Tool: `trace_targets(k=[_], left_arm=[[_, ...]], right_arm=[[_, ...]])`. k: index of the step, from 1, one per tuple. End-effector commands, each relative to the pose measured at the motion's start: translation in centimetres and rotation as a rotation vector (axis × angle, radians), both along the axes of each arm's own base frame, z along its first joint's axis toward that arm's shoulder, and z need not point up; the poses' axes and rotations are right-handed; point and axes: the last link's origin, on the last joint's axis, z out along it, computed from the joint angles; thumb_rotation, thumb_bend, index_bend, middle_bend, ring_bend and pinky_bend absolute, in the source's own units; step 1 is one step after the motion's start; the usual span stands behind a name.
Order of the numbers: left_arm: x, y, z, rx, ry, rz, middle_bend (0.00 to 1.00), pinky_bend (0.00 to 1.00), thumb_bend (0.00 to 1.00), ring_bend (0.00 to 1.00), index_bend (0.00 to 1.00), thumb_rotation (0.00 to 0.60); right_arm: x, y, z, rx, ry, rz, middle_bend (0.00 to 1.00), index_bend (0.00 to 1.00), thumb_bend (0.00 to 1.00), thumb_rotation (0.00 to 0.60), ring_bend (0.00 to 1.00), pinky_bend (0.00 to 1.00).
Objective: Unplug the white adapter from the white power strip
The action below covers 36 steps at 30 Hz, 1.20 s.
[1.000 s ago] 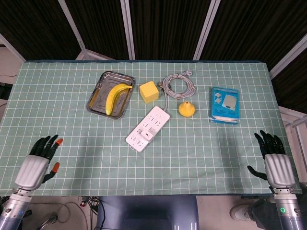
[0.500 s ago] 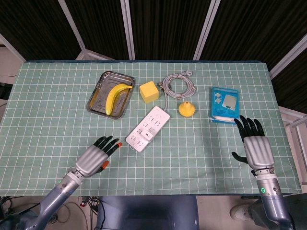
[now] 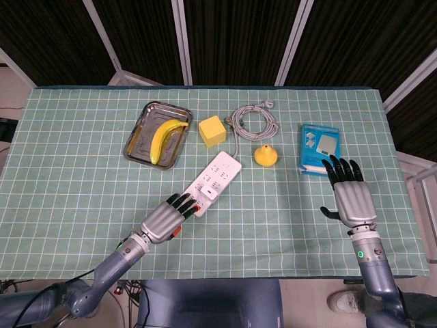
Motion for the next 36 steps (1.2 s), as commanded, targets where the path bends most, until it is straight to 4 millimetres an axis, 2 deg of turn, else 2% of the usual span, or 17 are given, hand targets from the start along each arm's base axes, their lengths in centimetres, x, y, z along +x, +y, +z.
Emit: trace_targets(k=[1,14,20,24,27,31,36], left_arm=[[0.0,0.1,-0.7,-0.010,0.013,0.007,0.12,0.16,0.45,0.04,0.16,0.600],[-0.5,0.7,-2.2,-0.018,0.029,0.039,0.13,0.17,0.45,0.04,0.18,0.600],[-0.6,0.7,-2.6,-0.026,0.026,0.044,0.13,0.17,0.45,0.04,0.18,0.600],[-0.7,0.8,-2.6,-0.024,0.021,0.047,0.13,0.17,0.45,0.04,0.18,0.600],[-0.8,0.8,-2.5,-0.023,0.020,0.047,0.13,0.17,0.45,0.04,0.18,0.600],[-1.0,0.7,-2.5,-0.025,0.019,0.051,0.13,0.17,0.45,0.04,0.18,0.600],[-1.3,0.6,-2.5,-0.024,0.018,0.051,0.13,0.17,0.45,0.04,0.18,0.600]], right_arm=[[0.2,-0.3,-0.1,0.005,0.005,0.002,0.00,0.00,0.22,0.600,0.00,0.00],[2.2,-1.9,-1.8,0.047,0.027,0.040,0.00,0.00,0.22,0.600,0.00,0.00],[4.4,-3.4,-2.7,0.082,0.061,0.119,0.00,0.00,0.22,0.600,0.00,0.00],[6.8,-4.2,-3.4,0.125,0.074,0.222,0.01,0.00,0.22,0.600,0.01,0.08],[8.3,-4.8,-3.8,0.162,0.103,0.297,0.06,0.01,0.22,0.600,0.07,0.16],[10.3,-5.9,-4.9,0.194,0.189,0.406,0.13,0.06,0.22,0.600,0.15,0.24],[11.6,-7.2,-7.2,0.265,0.270,0.485,0.17,0.15,0.22,0.600,0.18,0.27]])
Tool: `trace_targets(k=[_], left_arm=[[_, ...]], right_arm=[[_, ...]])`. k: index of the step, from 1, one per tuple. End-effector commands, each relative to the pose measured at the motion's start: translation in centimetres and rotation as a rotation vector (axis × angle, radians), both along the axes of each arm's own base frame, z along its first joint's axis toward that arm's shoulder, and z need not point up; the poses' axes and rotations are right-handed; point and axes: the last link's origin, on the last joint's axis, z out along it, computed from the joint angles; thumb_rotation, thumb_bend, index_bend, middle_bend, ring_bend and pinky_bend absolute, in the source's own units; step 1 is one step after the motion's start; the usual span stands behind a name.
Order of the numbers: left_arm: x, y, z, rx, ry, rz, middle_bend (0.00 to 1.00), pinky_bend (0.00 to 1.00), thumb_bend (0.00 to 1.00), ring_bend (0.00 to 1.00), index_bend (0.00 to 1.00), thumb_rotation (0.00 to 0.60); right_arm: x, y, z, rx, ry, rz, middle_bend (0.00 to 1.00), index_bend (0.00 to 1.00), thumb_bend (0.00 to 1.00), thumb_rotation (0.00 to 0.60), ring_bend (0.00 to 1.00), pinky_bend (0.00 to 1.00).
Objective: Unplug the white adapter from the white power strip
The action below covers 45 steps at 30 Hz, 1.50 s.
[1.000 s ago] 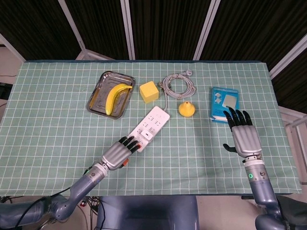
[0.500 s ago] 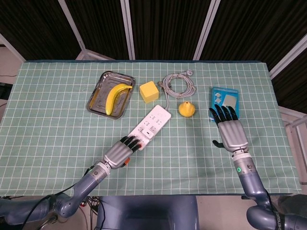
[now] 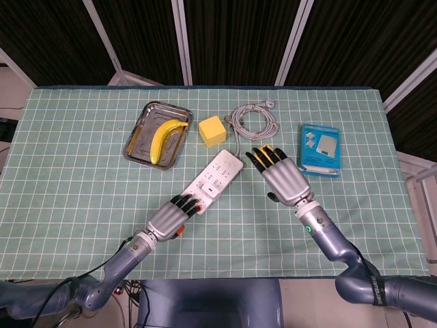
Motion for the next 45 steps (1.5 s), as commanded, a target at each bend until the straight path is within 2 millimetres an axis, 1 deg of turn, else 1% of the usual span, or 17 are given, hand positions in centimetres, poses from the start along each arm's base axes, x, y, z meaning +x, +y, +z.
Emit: trace_targets(k=[1,4,7,16,24,29,36,45], left_arm=[[-0.2,0.0,0.0,0.003,0.000,-0.001,0.13,0.17,0.45,0.04,0.18,0.600],[-0.3,0.0,0.2,0.007,-0.004,0.005,0.13,0.17,0.45,0.04,0.18,0.600],[-0.5,0.1,0.3,0.010,-0.004,0.005,0.13,0.17,0.45,0.04,0.18,0.600],[-0.9,0.1,0.3,0.003,-0.002,0.008,0.13,0.17,0.45,0.04,0.19,0.600],[-1.1,0.1,0.3,0.001,0.002,0.008,0.13,0.18,0.45,0.04,0.19,0.600],[-1.3,0.4,0.3,0.002,0.000,0.013,0.13,0.18,0.45,0.04,0.19,0.600],[-1.7,0.7,0.4,0.001,0.000,0.022,0.13,0.18,0.45,0.04,0.19,0.600],[-2.0,1.1,0.5,0.005,-0.004,0.031,0.13,0.18,0.45,0.04,0.19,0.600]], right_arm=[[1.2,-0.8,-2.0,0.049,0.068,0.070,0.18,0.17,0.22,0.600,0.18,0.27],[1.9,-1.2,-3.3,0.075,0.063,0.084,0.18,0.19,0.22,0.600,0.18,0.27],[2.5,-1.2,-4.4,0.104,0.051,0.089,0.18,0.19,0.22,0.600,0.19,0.27],[3.5,-0.5,-8.5,0.203,0.059,0.120,0.20,0.23,0.22,0.600,0.21,0.27],[4.0,-0.8,-10.9,0.219,0.049,0.126,0.21,0.26,0.22,0.600,0.23,0.29],[4.6,-1.0,-11.8,0.215,0.027,0.137,0.21,0.26,0.22,0.600,0.23,0.29],[5.7,-1.7,-12.5,0.187,0.018,0.152,0.21,0.26,0.22,0.600,0.23,0.29],[6.4,-2.7,-12.6,0.140,0.017,0.137,0.21,0.26,0.22,0.600,0.22,0.30]])
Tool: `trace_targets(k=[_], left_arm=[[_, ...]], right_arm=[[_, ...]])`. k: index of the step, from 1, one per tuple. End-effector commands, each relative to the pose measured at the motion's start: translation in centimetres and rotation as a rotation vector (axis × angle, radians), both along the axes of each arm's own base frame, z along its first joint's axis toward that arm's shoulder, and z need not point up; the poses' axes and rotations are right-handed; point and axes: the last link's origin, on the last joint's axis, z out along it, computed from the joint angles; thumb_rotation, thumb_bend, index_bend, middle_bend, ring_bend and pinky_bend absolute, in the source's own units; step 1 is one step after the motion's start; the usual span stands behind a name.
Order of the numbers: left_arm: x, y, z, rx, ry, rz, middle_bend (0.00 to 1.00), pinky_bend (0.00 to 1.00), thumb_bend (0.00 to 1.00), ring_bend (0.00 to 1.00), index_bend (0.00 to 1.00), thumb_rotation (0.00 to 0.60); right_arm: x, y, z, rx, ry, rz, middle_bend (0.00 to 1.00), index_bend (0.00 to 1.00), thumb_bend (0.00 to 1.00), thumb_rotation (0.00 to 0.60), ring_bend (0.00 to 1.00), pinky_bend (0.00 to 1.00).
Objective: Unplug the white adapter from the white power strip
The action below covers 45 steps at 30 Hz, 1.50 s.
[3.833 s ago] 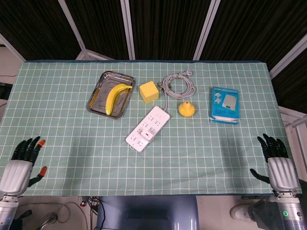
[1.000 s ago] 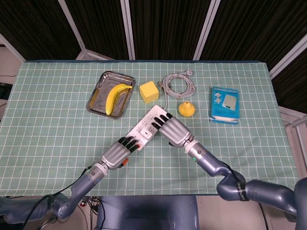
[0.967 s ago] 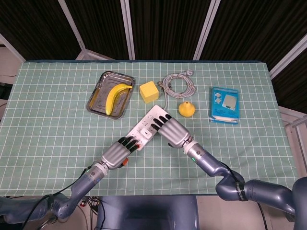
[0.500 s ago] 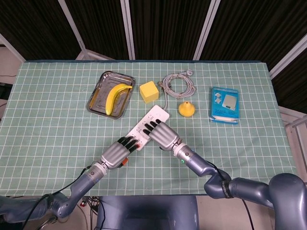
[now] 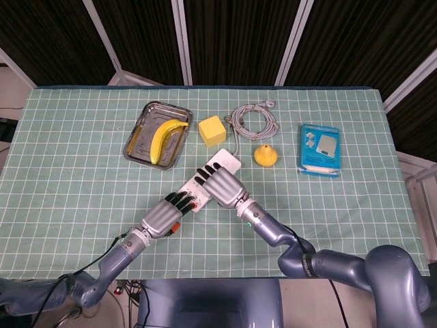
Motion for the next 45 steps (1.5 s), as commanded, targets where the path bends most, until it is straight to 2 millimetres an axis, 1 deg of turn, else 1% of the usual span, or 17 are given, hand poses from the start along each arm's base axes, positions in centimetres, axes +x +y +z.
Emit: trace_targets(k=[1,14,18,21,35,45], left_arm=[[0.0,0.1,0.0,0.001,-0.001,0.000,0.13,0.18,0.45,0.04,0.19,0.600],[-0.5,0.3,0.1,-0.003,-0.003,0.006,0.13,0.18,0.45,0.04,0.19,0.600],[-0.6,0.3,0.1,-0.004,-0.002,0.009,0.13,0.18,0.45,0.04,0.19,0.600],[-0.7,0.3,0.1,-0.006,-0.005,0.010,0.13,0.18,0.45,0.04,0.19,0.600],[-1.0,0.2,0.3,-0.002,-0.009,0.016,0.13,0.18,0.45,0.04,0.19,0.600],[-0.9,0.1,0.2,-0.004,-0.012,0.014,0.13,0.18,0.45,0.04,0.19,0.600]], right_arm=[[0.0,-0.2,-0.2,-0.006,0.010,-0.004,0.21,0.26,0.22,0.600,0.23,0.30],[-0.9,-0.1,-2.6,0.018,0.050,-0.051,0.21,0.26,0.22,0.600,0.23,0.32],[-0.9,-0.3,-2.9,0.017,0.044,-0.063,0.22,0.26,0.22,0.600,0.23,0.32],[-1.0,-0.3,-3.1,0.017,0.044,-0.067,0.22,0.28,0.22,0.600,0.23,0.32],[-1.3,-0.1,-4.0,0.031,0.041,-0.084,0.22,0.33,0.22,0.600,0.23,0.32],[-1.6,-0.1,-4.4,0.033,0.043,-0.090,0.23,0.36,0.27,0.600,0.23,0.32]])
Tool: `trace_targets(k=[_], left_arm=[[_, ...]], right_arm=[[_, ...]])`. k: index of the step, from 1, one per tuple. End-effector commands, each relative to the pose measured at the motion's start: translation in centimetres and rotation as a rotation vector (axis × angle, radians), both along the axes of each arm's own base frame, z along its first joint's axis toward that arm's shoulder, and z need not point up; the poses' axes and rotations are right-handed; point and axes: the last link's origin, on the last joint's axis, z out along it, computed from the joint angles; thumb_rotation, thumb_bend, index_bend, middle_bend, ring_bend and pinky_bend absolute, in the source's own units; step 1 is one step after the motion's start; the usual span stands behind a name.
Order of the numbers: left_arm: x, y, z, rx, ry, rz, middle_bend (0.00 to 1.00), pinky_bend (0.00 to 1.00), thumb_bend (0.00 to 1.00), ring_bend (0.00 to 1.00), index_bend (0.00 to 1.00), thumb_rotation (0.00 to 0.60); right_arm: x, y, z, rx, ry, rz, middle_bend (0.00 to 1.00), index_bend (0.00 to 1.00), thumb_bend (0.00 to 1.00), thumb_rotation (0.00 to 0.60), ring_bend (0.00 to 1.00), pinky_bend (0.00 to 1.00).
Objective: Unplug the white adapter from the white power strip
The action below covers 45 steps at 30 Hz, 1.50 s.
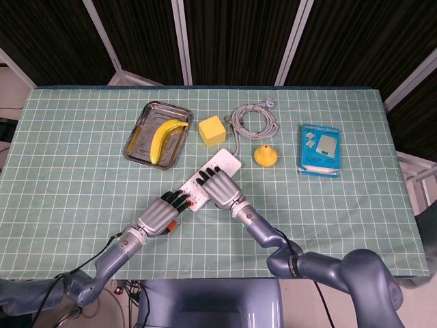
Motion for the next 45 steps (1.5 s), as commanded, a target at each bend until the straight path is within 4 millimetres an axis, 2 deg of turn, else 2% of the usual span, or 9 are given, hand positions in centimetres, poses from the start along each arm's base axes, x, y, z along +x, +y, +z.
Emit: trace_targets(k=[1,13,24,26,31,34,39,45], left_arm=[[0.1,0.0,0.0,0.000,-0.002,0.000,0.13,0.18,0.45,0.04,0.19,0.600],[0.0,0.0,0.0,0.003,0.000,0.001,0.13,0.18,0.45,0.04,0.19,0.600],[-0.1,0.1,0.1,0.004,-0.003,0.009,0.13,0.18,0.45,0.04,0.19,0.600],[-0.1,0.2,0.1,0.003,-0.004,0.008,0.13,0.18,0.45,0.04,0.19,0.600],[-0.1,0.1,0.0,0.000,-0.009,0.011,0.13,0.18,0.45,0.04,0.19,0.600],[-0.2,0.1,0.0,-0.002,-0.011,0.012,0.13,0.18,0.45,0.04,0.19,0.600],[-0.2,0.1,-0.1,-0.003,-0.012,0.014,0.13,0.18,0.45,0.04,0.19,0.600],[-0.3,0.0,-0.1,-0.002,-0.013,0.015,0.13,0.18,0.45,0.04,0.19,0.600]], right_arm=[[0.0,0.0,-0.1,0.000,-0.001,-0.001,0.23,0.36,0.28,0.600,0.23,0.32],[1.3,-0.3,0.0,-0.020,-0.020,0.022,0.23,0.36,0.28,0.600,0.23,0.32],[0.7,-0.5,-0.5,-0.025,0.004,-0.002,0.23,0.38,0.32,0.600,0.24,0.33],[0.7,-0.4,-0.7,-0.023,0.008,-0.004,0.24,0.40,0.38,0.600,0.24,0.34],[0.9,-0.2,-1.0,-0.017,0.003,-0.001,0.25,0.47,0.70,0.600,0.25,0.34],[1.0,-0.1,-1.1,-0.017,0.001,0.001,0.26,0.51,0.83,0.600,0.25,0.34],[1.1,0.0,-1.0,-0.024,-0.007,0.008,0.26,0.56,0.92,0.600,0.26,0.34],[1.5,-0.1,-0.4,-0.048,-0.024,0.018,0.28,0.60,0.93,0.600,0.26,0.34]])
